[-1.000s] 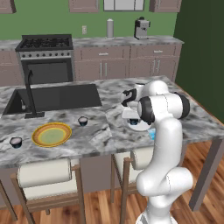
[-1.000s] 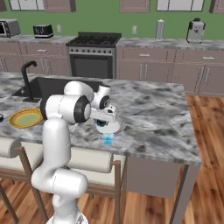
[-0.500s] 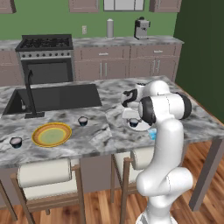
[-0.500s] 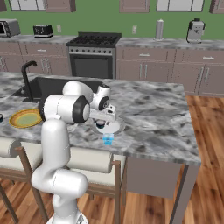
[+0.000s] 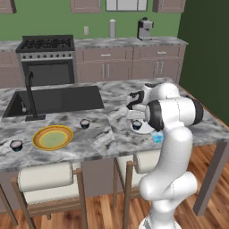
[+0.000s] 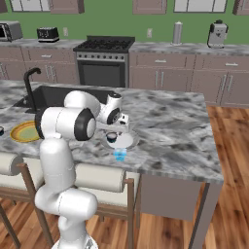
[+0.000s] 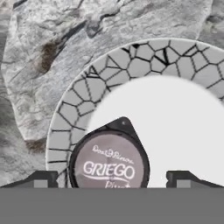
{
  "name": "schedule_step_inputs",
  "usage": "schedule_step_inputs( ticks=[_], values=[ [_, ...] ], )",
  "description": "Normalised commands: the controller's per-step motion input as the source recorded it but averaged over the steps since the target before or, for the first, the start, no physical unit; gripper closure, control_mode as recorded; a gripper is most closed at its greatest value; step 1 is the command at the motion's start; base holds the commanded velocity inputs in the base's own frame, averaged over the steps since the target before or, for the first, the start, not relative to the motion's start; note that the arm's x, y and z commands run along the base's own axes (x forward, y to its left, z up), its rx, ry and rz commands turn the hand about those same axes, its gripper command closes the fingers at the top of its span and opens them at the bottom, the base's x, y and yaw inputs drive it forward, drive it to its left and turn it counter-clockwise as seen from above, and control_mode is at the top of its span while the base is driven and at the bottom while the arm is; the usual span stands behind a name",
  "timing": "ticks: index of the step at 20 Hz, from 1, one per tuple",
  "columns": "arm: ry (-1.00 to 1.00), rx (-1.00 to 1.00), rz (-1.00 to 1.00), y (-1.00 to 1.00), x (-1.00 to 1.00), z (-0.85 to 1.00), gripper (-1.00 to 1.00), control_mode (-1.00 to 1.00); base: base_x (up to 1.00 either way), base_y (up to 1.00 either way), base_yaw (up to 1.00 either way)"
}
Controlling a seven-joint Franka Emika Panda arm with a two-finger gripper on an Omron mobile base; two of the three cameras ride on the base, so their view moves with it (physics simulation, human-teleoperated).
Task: Place two yogurt containers on each plate.
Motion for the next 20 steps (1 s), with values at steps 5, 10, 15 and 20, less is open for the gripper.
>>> schedule_step_inputs(
  ticks=[5,10,15,20],
  values=[
    [-0.09,0.0,0.0,-0.26,-0.36,0.43,-1.0,-1.0,0.0,0.0,0.0],
    [0.0,0.0,0.0,-0.41,-0.5,0.37,-1.0,-1.0,0.0,0.0,0.0],
    [0.01,-0.01,-0.01,-0.33,-0.81,0.09,-1.0,-1.0,0.0,0.0,0.0],
    [0.01,0.0,-0.01,-0.18,-0.66,0.0,-1.0,-1.0,0.0,0.0,0.0]
  ],
)
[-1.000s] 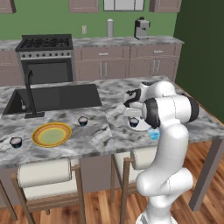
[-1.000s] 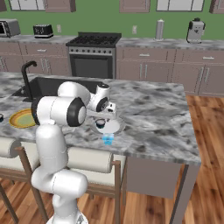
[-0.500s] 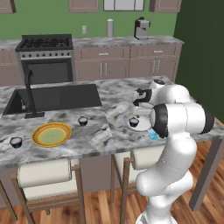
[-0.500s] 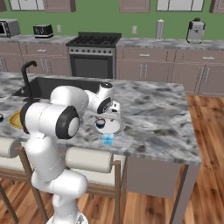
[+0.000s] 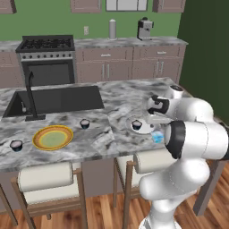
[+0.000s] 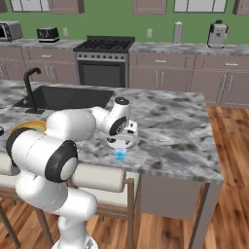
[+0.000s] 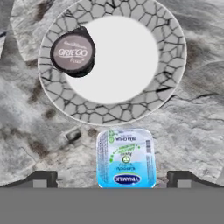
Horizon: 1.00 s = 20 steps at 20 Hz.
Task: Place two yogurt containers on each plate.
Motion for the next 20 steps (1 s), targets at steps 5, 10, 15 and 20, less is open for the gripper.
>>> schedule_step_inputs(
  ticks=[5,10,15,20],
  values=[
    [0.01,0.01,0.0,-0.02,-0.39,0.0,-1.0,-1.0,0.0,0.0,0.0],
    [0.0,0.0,0.0,0.0,-0.41,-0.05,-1.0,-1.0,0.0,0.0,0.0],
    [-0.03,0.0,0.0,0.0,-0.05,-0.15,-1.0,-1.0,0.0,0.0,0.0],
    [0.0,0.0,0.0,0.0,0.25,-0.02,-1.0,-1.0,0.0,0.0,0.0]
  ],
)
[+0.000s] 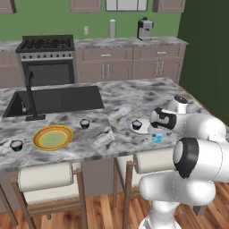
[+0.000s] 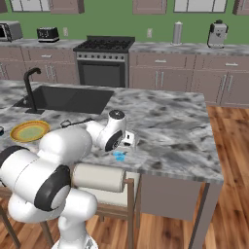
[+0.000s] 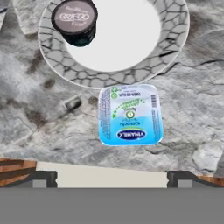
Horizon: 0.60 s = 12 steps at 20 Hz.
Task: Place two yogurt containers on each plate.
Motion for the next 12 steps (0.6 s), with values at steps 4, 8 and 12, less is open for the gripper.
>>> schedule_step_inputs(
  ticks=[4,8,12],
  values=[
    [0.0,0.0,0.0,0.0,0.22,-0.1,-1.0,-1.0,0.0,0.0,0.0],
    [0.0,0.0,0.0,-0.01,0.18,-0.14,-1.0,-1.0,0.0,0.0,0.0],
    [0.0,0.0,0.0,-0.14,0.08,-0.18,-1.0,-1.0,0.0,0.0,0.0]
  ],
)
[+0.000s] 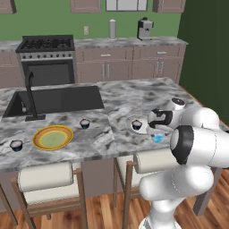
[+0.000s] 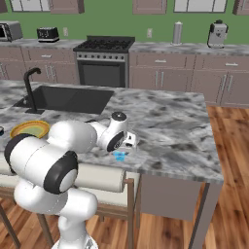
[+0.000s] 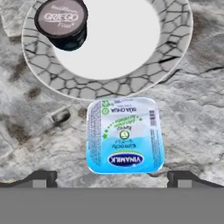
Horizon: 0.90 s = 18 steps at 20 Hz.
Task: Place two yogurt containers on each plate.
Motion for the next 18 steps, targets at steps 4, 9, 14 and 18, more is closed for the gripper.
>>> schedule_step_inputs(
  ticks=[4,9,14,18],
  values=[
    [0.0,-0.03,0.0,-0.17,0.0,-0.2,-1.0,-1.0,0.0,0.0,0.0],
    [-0.01,-0.02,0.0,-0.02,0.06,-0.1,-1.0,-1.0,0.0,0.0,0.0],
    [-0.04,0.0,0.0,0.04,0.01,-0.01,-1.0,-1.0,0.0,0.0,0.0],
    [-0.02,0.0,0.0,0.04,0.04,-0.03,-1.0,-1.0,0.0,0.0,0.0]
  ],
)
